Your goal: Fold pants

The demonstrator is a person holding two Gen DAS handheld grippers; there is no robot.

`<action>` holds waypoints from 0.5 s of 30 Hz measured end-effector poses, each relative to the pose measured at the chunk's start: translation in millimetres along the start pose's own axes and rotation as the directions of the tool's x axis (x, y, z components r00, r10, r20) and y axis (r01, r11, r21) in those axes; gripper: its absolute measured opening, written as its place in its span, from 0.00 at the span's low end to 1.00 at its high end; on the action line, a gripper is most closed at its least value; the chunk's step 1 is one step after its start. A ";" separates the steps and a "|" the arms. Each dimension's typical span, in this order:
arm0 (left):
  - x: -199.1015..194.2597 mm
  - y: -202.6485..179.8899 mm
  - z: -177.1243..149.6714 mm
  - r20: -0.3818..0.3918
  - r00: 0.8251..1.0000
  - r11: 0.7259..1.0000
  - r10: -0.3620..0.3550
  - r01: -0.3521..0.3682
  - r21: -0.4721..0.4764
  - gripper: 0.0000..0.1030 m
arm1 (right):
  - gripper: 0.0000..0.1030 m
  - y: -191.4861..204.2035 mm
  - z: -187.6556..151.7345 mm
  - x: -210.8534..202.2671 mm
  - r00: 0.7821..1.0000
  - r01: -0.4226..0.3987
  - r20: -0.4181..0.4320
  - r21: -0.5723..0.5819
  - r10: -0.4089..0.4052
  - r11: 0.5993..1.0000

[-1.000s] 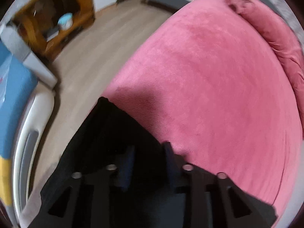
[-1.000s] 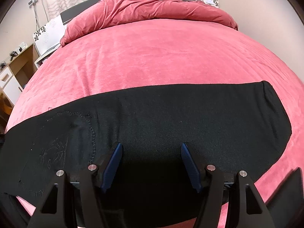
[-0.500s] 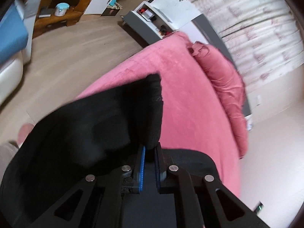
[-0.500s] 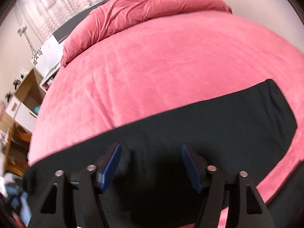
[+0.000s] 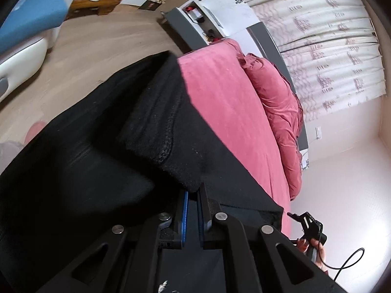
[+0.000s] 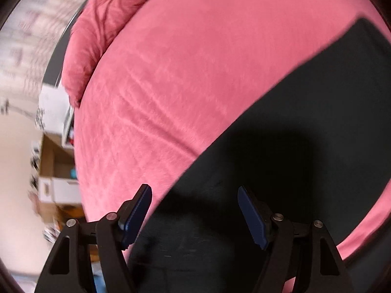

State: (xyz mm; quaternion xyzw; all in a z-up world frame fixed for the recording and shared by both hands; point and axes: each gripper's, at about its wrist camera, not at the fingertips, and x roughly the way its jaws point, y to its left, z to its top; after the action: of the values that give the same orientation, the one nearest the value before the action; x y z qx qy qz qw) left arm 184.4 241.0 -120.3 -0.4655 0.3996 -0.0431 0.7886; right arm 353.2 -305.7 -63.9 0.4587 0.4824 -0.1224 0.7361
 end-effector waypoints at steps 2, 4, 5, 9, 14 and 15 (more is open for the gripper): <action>2.8 0.1 2.4 0.000 1.000 1.000 0.002 -0.002 0.006 0.06 | 0.71 1.7 2.4 6.6 0.999 0.023 -0.027 0.051 -0.022 0.998; 2.8 2.5 3.4 0.003 1.000 1.000 -0.001 0.001 -0.001 0.06 | 0.71 3.9 1.3 12.9 0.998 0.056 -0.036 0.086 -0.053 0.995; 3.4 3.4 4.7 0.005 1.000 1.000 -0.003 0.003 -0.007 0.06 | 0.69 3.8 1.4 17.3 0.996 0.074 -0.049 0.101 -0.069 0.992; 4.9 12.4 3.5 -0.006 1.000 0.999 -0.012 0.011 -0.045 0.06 | 0.09 -0.6 -0.3 22.2 0.992 0.122 -0.040 0.057 -0.120 0.991; -5.3 12.1 5.4 0.003 0.999 0.998 -0.055 0.055 -0.041 0.06 | 0.08 -19.3 -21.6 -10.9 0.999 -0.037 0.008 -0.001 0.037 0.999; -10.7 7.8 6.1 0.008 0.997 0.997 -0.077 0.077 -0.027 0.06 | 0.08 -22.7 -25.0 -20.5 0.997 -0.067 0.021 -0.020 0.068 0.998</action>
State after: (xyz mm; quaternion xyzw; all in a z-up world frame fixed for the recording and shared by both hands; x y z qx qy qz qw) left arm 178.9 254.4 -118.5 -0.4913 0.3791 -0.0666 0.7813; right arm 313.8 -303.7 -62.5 0.4663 0.4599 -0.0978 0.7493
